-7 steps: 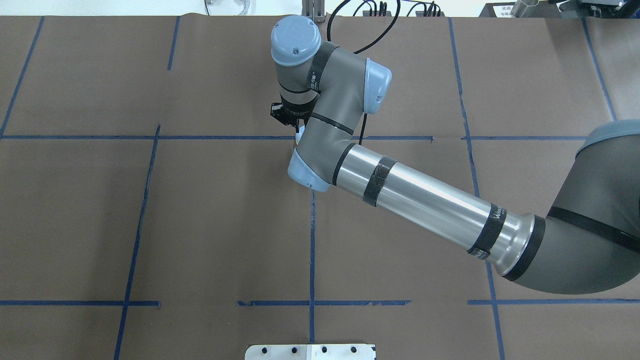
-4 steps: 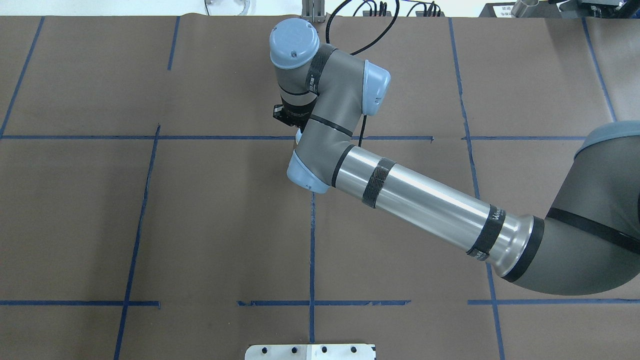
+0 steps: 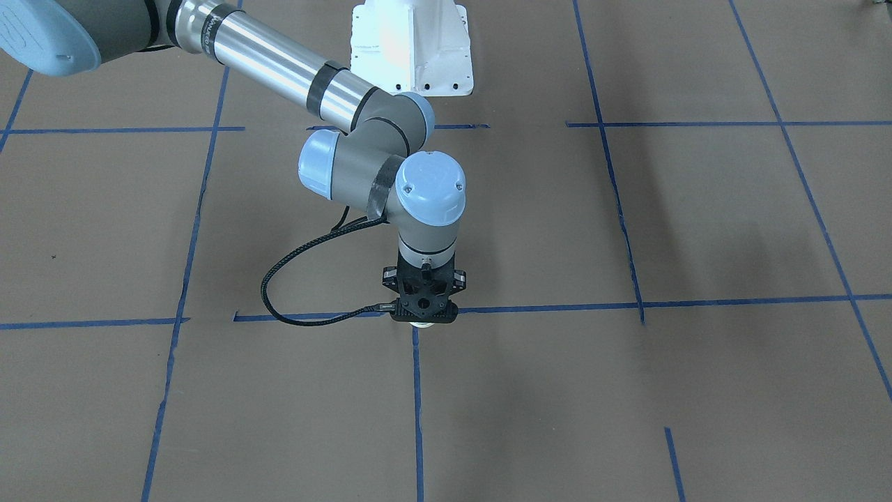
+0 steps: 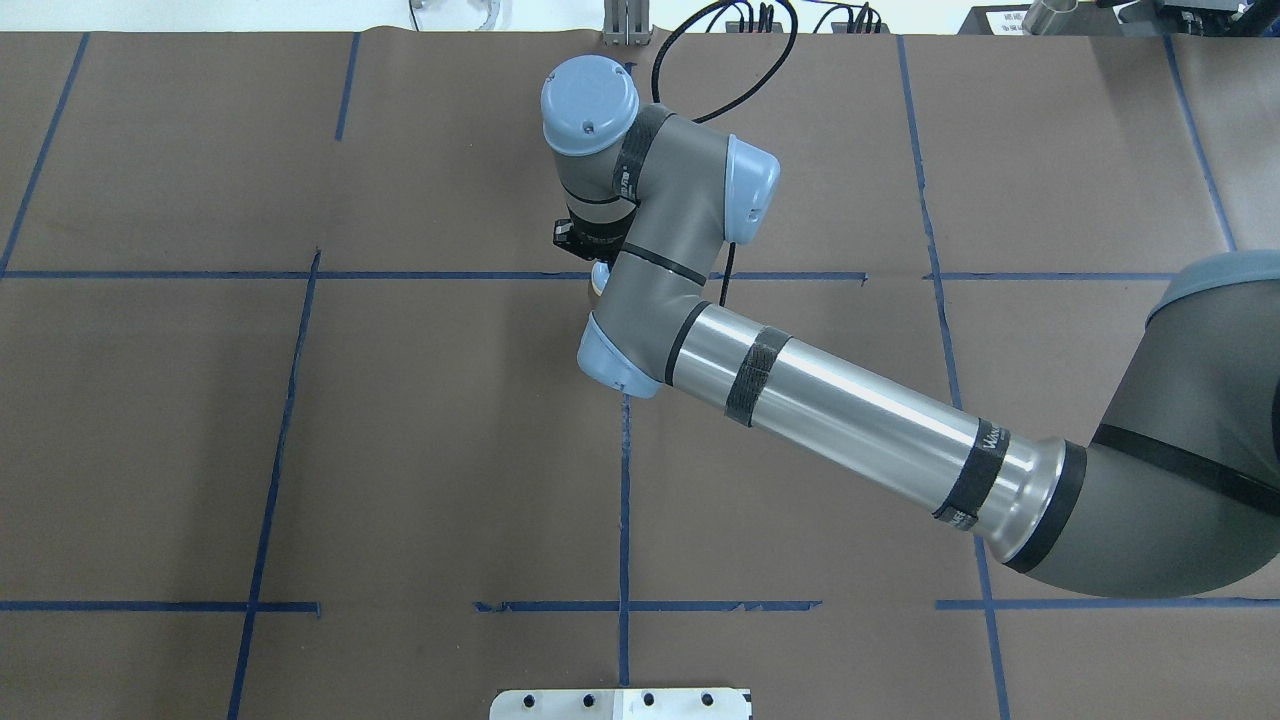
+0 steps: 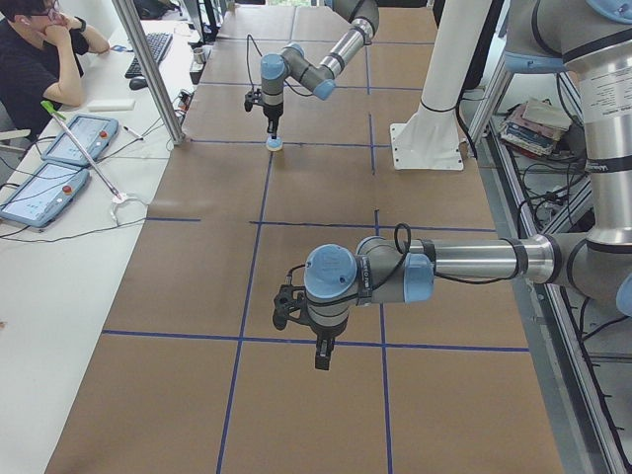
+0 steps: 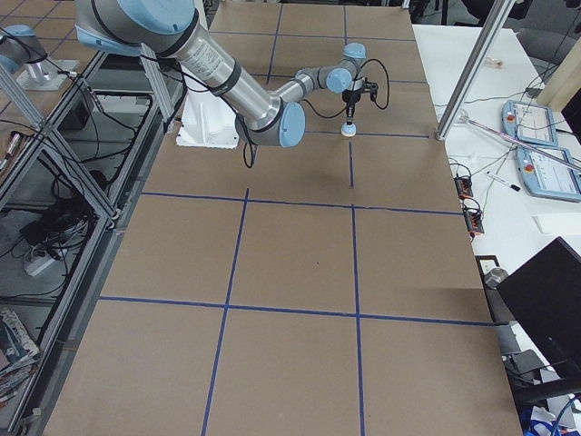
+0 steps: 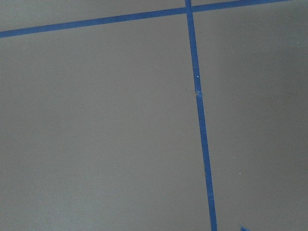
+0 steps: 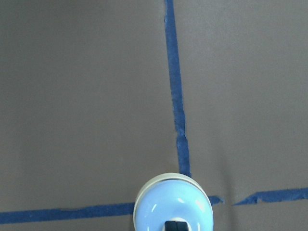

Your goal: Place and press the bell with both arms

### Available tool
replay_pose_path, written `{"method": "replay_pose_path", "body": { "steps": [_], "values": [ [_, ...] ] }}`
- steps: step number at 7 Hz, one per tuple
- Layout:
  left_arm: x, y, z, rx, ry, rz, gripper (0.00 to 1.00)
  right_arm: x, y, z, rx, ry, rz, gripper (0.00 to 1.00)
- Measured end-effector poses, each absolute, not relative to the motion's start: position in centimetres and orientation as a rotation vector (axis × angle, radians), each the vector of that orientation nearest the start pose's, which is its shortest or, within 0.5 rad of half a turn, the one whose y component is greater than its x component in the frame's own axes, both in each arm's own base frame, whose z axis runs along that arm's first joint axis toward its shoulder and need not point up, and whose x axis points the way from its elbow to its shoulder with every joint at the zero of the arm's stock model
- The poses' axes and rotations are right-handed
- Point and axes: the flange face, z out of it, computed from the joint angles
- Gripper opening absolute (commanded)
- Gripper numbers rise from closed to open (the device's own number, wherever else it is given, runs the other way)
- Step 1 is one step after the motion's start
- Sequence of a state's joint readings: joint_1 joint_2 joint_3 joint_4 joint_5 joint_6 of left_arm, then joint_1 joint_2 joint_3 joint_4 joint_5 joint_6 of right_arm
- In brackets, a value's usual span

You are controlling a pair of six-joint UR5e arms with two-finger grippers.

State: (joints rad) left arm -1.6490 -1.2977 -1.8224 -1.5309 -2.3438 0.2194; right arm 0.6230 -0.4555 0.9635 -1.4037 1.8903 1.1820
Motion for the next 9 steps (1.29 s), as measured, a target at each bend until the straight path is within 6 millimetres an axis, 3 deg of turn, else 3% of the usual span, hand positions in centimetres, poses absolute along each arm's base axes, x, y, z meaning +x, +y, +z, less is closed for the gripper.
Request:
{"method": "replay_pose_path", "body": {
  "steps": [2, 3, 4, 5, 6, 8, 9],
  "values": [
    [-9.3, -36.7, 65.7, 0.057, 0.773, 0.110, 1.00, -63.7, -58.4, 16.2, 0.056, -0.746, 0.113, 0.03],
    [-9.3, -36.6, 65.8, 0.057, 0.773, 0.110, 1.00, -62.6, -58.8, 14.8, 0.055, -0.765, 0.117, 0.05],
    [-9.3, -36.6, 65.8, 0.056, 0.773, 0.110, 1.00, -61.7, -59.1, 13.7, 0.049, -0.779, 0.120, 0.25],
    [-9.3, -36.6, 65.8, 0.056, 0.773, 0.110, 1.00, -60.9, -59.5, 13.3, 0.040, -0.789, 0.125, 0.81],
    [-9.3, -36.6, 65.9, 0.054, 0.773, 0.109, 1.00, -60.1, -60.2, 13.4, 0.027, -0.795, 0.132, 1.00],
    [-9.3, -36.5, 66.3, 0.045, 0.774, 0.105, 1.00, -56.9, -62.6, 15.2, -0.012, -0.797, 0.151, 1.00],
    [-9.3, -36.4, 66.5, 0.041, 0.773, 0.104, 1.00, -53.9, -64.0, 17.7, -0.030, -0.791, 0.131, 1.00]
  ]
}}
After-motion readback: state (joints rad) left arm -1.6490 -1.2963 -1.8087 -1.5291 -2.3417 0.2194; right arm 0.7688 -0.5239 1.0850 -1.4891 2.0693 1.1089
